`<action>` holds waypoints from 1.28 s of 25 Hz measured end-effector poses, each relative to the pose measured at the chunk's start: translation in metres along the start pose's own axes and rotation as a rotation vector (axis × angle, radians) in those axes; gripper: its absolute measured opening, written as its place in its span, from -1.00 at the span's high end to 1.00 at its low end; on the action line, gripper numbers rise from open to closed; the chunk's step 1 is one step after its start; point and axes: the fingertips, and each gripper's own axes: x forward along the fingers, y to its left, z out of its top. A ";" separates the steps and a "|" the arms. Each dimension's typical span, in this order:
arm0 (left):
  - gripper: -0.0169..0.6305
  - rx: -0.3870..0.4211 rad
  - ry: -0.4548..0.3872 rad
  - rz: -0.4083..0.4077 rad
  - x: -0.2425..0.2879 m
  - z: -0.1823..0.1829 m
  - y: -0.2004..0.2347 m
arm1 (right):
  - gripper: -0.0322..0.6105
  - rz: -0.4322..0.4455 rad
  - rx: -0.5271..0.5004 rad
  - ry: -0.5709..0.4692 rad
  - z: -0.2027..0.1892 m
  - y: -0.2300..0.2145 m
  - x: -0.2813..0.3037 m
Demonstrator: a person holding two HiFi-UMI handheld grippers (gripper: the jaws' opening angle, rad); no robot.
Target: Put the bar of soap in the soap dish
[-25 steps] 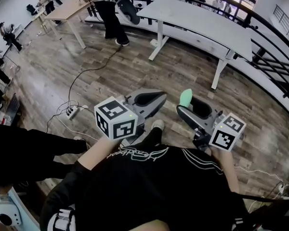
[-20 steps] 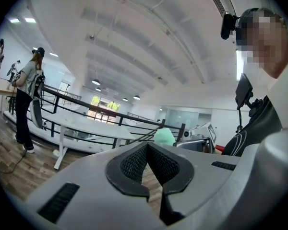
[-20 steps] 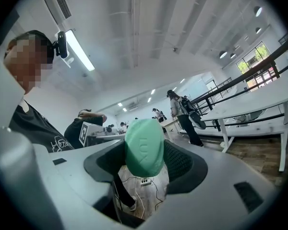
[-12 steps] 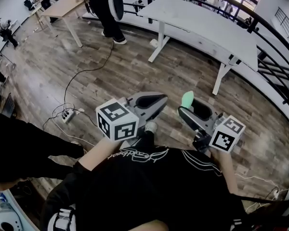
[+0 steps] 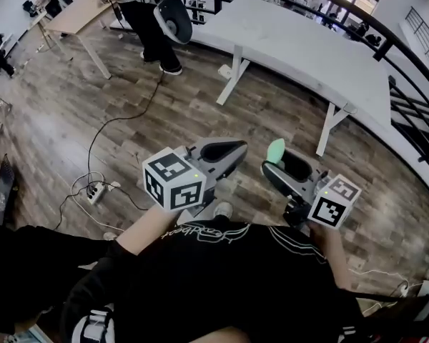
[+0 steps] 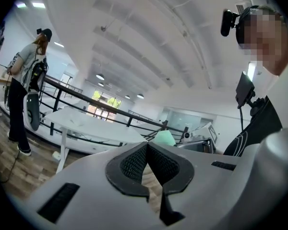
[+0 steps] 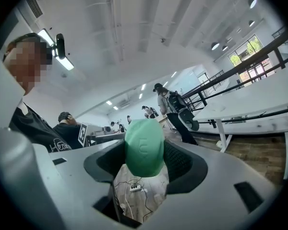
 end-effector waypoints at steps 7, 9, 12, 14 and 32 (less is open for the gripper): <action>0.92 0.024 0.023 -0.028 0.041 0.042 0.097 | 0.23 -0.030 0.006 -0.022 0.050 -0.073 0.072; 0.92 0.027 0.028 -0.034 0.046 0.047 0.113 | 0.23 -0.037 0.008 -0.026 0.057 -0.085 0.084; 0.92 0.024 0.029 -0.049 0.053 0.054 0.132 | 0.23 -0.047 0.006 -0.028 0.065 -0.097 0.098; 0.93 0.025 0.030 -0.059 0.058 0.056 0.139 | 0.23 -0.055 0.008 -0.027 0.067 -0.105 0.102; 0.92 0.012 0.011 0.002 0.089 0.075 0.202 | 0.23 0.011 -0.001 -0.029 0.096 -0.156 0.137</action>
